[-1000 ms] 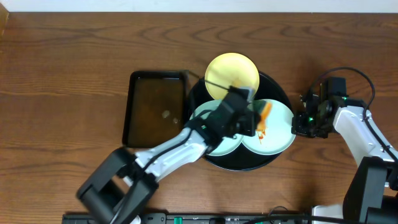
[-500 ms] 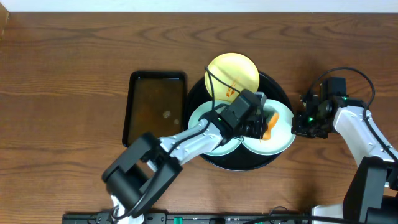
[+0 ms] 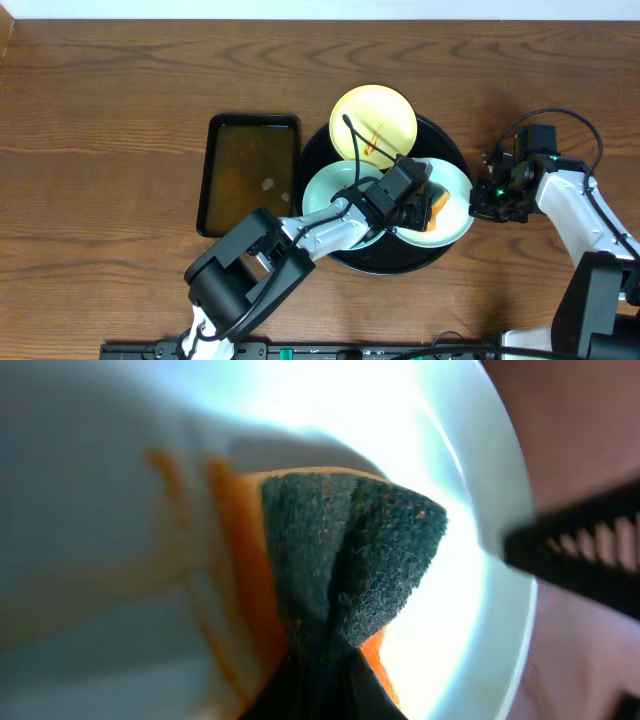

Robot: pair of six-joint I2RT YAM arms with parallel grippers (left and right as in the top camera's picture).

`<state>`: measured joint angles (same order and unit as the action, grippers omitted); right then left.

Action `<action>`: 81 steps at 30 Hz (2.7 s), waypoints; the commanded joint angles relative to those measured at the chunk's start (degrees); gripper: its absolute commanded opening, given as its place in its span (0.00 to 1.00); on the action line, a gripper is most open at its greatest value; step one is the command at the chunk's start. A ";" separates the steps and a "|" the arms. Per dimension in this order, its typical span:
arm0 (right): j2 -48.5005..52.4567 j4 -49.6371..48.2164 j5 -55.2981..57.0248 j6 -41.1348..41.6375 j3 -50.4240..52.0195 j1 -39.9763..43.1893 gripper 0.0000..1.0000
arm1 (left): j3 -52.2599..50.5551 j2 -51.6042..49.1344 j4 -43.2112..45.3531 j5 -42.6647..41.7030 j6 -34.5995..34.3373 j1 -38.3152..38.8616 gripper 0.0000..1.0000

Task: Clean dirty plates on tray and stack at the side

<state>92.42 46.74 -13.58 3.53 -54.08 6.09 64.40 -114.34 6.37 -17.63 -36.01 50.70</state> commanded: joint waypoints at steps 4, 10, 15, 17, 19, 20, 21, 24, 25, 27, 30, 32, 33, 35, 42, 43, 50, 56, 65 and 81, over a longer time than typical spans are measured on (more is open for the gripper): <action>0.17 0.87 -1.68 -1.51 -0.44 -0.55 0.01 | 1.20 -1.44 -0.31 14.73 0.33 -2.19 0.08; 0.17 0.96 -1.68 -1.51 -0.44 -0.55 0.01 | 1.20 -1.44 1.09 14.71 -0.31 -3.54 0.08; 0.17 1.14 -1.66 -1.51 -0.44 -0.55 0.01 | 1.20 -1.38 5.33 11.39 -1.38 -3.26 0.08; 0.17 1.16 -1.66 -1.55 -0.44 -0.55 0.01 | 1.20 -1.31 7.74 5.88 -1.38 -3.17 0.08; 0.17 1.11 -1.66 -1.53 -0.44 -0.55 0.01 | 1.22 -1.31 9.84 1.03 -1.38 -2.82 0.08; 0.17 1.11 -1.68 -1.53 -0.44 -0.55 0.01 | 1.22 -1.31 10.32 -0.39 -1.36 -2.60 0.07; 0.17 1.16 -1.68 -1.51 -0.44 -0.55 0.01 | 1.20 -1.31 9.79 -1.38 -1.31 -2.03 0.07; 0.17 1.33 -1.68 -1.51 -0.44 -0.55 0.01 | 1.20 -1.44 8.02 0.31 2.12 -1.07 0.07; 0.17 1.42 -1.68 -1.51 -0.44 -0.55 0.01 | 1.20 -1.46 7.34 2.05 3.34 -0.76 0.07; 0.17 1.51 -1.68 -1.51 -0.44 -0.55 0.01 | 1.20 -1.49 6.54 4.87 4.74 -0.46 0.07; 0.17 1.70 -1.68 -1.51 -0.44 -0.55 0.01 | 1.20 -1.51 5.64 9.64 6.58 -0.52 0.07; 0.17 1.95 -1.68 -1.51 -0.44 -0.55 0.01 | 1.20 -1.51 3.87 15.30 8.11 -0.52 0.07; 0.17 2.10 -1.68 -1.51 -0.44 -0.55 0.01 | 1.20 -1.51 2.75 18.10 8.50 -0.55 0.08; 0.17 2.29 -1.68 -1.51 -0.44 -0.55 0.01 | 1.20 -1.51 -0.31 22.23 10.82 -0.83 0.07; 0.17 2.32 -1.66 -1.53 -0.44 -0.55 0.01 | 1.20 -1.03 -6.88 16.98 11.82 -1.09 0.07; 0.17 2.29 -1.60 -1.53 -0.44 -0.55 0.01 | 1.20 -0.85 -6.93 14.84 11.96 -0.98 0.08; 0.17 1.95 0.24 -1.49 -0.44 -0.52 0.16 | 1.22 3.91 -5.86 6.08 14.93 -0.26 0.08; 0.17 0.83 -0.46 -1.46 -0.44 -0.55 0.37 | 1.22 11.17 -10.88 12.61 16.11 -0.44 0.07; 0.17 -2.73 -4.02 -2.08 -0.46 -0.55 0.44 | 1.20 23.56 -27.39 17.73 16.04 -8.20 0.08; 0.17 -5.88 0.87 -11.54 -6.67 -5.44 0.53 | 0.55 29.40 -44.35 18.49 9.75 -31.85 0.08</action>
<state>92.42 41.76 -15.81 -3.40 -59.11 3.01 65.43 -85.30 -37.19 0.36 -23.00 22.15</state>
